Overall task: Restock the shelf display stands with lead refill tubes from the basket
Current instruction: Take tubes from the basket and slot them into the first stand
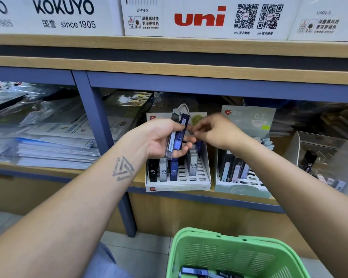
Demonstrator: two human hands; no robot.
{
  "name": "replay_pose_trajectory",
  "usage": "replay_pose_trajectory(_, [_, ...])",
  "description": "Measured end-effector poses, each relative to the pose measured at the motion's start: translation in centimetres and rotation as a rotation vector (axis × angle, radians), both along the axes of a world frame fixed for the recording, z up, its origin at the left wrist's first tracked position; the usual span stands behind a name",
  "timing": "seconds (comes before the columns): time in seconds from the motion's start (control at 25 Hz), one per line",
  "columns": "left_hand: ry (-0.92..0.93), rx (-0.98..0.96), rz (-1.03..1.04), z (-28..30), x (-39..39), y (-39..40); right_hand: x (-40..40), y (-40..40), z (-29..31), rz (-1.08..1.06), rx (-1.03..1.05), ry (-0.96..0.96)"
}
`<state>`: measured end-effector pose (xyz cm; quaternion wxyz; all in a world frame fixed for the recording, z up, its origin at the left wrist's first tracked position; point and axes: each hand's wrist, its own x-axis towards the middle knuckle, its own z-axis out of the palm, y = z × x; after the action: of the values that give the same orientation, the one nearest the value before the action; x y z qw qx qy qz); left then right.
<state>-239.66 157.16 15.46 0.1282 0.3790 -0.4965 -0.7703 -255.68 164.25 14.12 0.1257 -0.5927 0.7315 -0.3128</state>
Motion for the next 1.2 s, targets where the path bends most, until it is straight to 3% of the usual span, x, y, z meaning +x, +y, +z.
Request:
replay_pose_trajectory(0.12, [0.022, -0.002, -0.021, -0.2, -0.2, -0.1, 0.2, 0.5, 0.7, -0.066, -0.132, -0.438])
replay_pose_trajectory(0.28, [0.02, 0.024, -0.137, -0.4, -0.7, 0.5, 0.2, 1.1, 0.6, -0.072, -0.088, -0.651])
replay_pose_trajectory(0.44, [0.04, 0.012, -0.162, 0.0, -1.1, 0.7, -0.7, 2.2, 1.0, -0.062, -0.186, -0.915])
replay_pose_trajectory(0.52, [-0.041, -0.083, -0.105, -0.1, -1.3, 0.4, -1.2, 2.6, 1.0, -0.075, -0.294, -0.827])
replay_pose_trajectory(0.6, [-0.103, -0.135, -0.016, -0.4, -1.9, 0.1, -1.4, 3.2, 1.1, -0.05, -0.394, -0.604])
replay_pose_trajectory(0.76, [0.048, -0.121, 0.097, -0.4, -3.0, -0.3, -1.0, 4.1, 0.8, 0.179, -0.306, -0.253])
replay_pose_trajectory(0.84, [0.055, -0.189, 0.135, -0.8, -3.1, -0.8, -1.1, 4.0, 0.4, 0.212, -0.226, -0.278])
replay_pose_trajectory(1.0, [-0.002, -0.393, 0.085, -0.9, -2.7, -0.7, -1.5, 3.3, 0.6, 0.006, -0.246, -0.444])
replay_pose_trajectory(1.2, [-0.019, -0.465, -0.01, -0.5, -2.8, 0.3, -1.2, 2.8, 1.6, 0.064, -0.156, -0.419])
